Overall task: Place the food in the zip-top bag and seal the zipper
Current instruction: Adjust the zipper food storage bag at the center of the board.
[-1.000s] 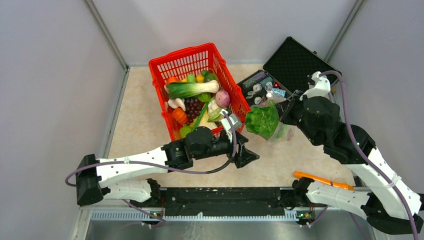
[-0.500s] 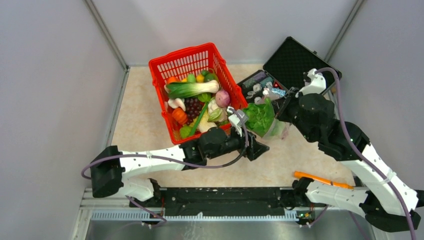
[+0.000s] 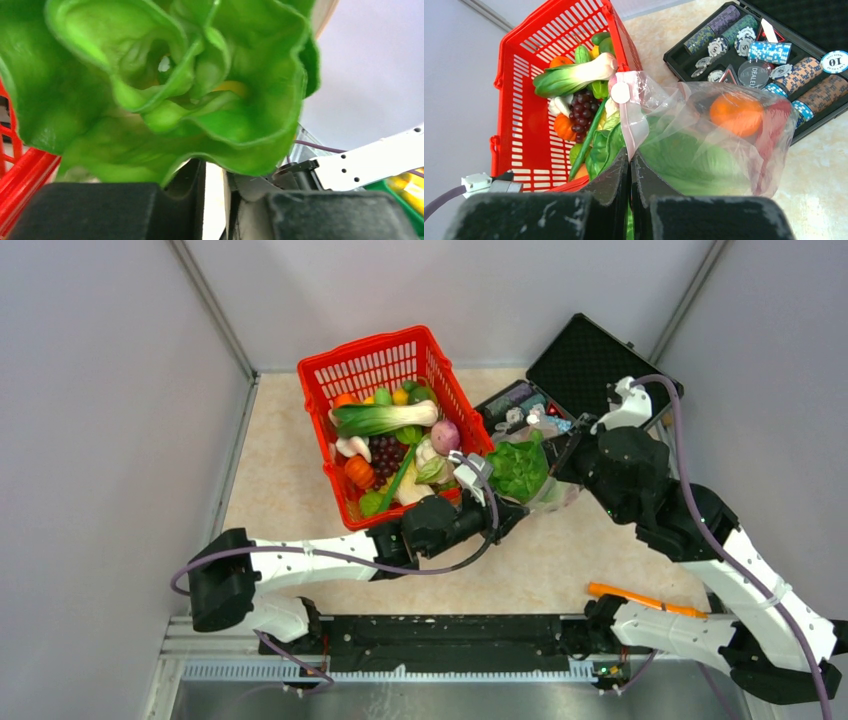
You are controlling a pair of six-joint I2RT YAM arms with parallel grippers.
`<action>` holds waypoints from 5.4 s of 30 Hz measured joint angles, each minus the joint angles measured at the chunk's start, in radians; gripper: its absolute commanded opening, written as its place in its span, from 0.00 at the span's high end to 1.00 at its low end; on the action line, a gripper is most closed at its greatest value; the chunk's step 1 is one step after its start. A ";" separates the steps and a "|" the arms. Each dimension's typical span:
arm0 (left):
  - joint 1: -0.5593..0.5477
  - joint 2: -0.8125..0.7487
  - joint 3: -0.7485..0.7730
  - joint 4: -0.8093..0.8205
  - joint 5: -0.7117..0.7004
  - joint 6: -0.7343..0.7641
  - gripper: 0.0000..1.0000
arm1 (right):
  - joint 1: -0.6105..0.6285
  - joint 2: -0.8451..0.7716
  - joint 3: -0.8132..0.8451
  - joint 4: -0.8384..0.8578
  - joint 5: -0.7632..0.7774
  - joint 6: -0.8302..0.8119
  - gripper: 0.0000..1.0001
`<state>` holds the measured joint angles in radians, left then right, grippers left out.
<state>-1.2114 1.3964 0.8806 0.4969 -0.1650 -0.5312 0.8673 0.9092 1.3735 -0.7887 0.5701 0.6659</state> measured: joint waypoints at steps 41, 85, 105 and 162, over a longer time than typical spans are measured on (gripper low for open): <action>-0.019 -0.243 0.161 -0.413 0.194 0.529 0.66 | 0.000 -0.121 -0.206 -0.125 -0.068 0.042 1.00; 0.176 -0.253 0.451 -0.876 0.304 0.259 0.05 | 0.000 -0.184 -0.254 -0.022 -0.150 -0.013 1.00; 0.135 -0.024 0.493 -1.013 0.271 0.258 1.00 | 0.000 -0.176 -0.254 -0.029 -0.093 -0.013 1.00; 0.272 0.039 0.513 -0.548 0.760 0.066 1.00 | 0.000 -0.329 -0.021 -0.149 -0.025 -0.143 1.00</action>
<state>-0.9398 1.4349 1.3941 -0.0509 0.5949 -0.4648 0.8673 0.5804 1.3529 -0.9379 0.5449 0.5224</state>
